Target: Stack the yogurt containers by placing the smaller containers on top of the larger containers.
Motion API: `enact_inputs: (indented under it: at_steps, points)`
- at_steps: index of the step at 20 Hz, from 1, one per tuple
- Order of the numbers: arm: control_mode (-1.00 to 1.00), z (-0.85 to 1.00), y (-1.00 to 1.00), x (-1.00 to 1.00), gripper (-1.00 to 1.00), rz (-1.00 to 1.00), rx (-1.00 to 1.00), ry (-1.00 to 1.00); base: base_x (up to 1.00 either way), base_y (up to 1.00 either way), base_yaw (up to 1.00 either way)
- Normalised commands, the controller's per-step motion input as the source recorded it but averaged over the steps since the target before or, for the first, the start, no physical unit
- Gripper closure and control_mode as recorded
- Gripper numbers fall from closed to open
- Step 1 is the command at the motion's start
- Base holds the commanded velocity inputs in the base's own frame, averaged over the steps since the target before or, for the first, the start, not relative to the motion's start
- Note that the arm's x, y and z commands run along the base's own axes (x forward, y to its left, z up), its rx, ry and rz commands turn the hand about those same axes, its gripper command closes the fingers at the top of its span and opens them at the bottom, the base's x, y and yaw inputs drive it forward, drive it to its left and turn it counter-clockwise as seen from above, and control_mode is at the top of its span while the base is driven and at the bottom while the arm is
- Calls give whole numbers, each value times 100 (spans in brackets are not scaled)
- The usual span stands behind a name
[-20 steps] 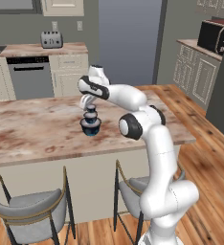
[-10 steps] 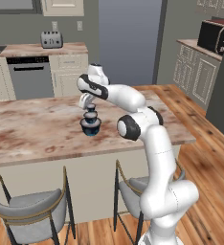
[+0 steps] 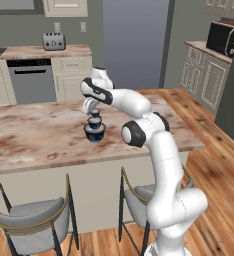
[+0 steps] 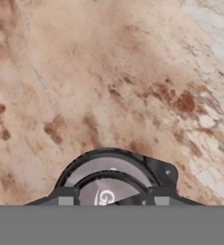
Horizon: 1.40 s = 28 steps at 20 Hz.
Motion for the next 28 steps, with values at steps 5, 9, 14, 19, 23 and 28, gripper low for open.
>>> enact_inputs:
  at_steps: [5, 9, 14, 19, 23, 28]
  points:
    - [-100, -6, 0, 0, 100, 0, 0, 3, 0, 0, 0]
    - [-100, -5, 1, 0, 100, 0, 0, 2, 0, 0, 0]
    - [-100, -9, 3, 0, 100, 0, 0, 2, 0, 0, 0]
    - [-100, -12, 9, 0, 100, 0, 0, 0, 0, 0, 0]
    - [-100, -11, 11, 0, 100, 0, 0, 0, 0, 0, 0]
    - [-100, -6, 2, 0, 100, 0, 0, 0, 0, 0, 0]
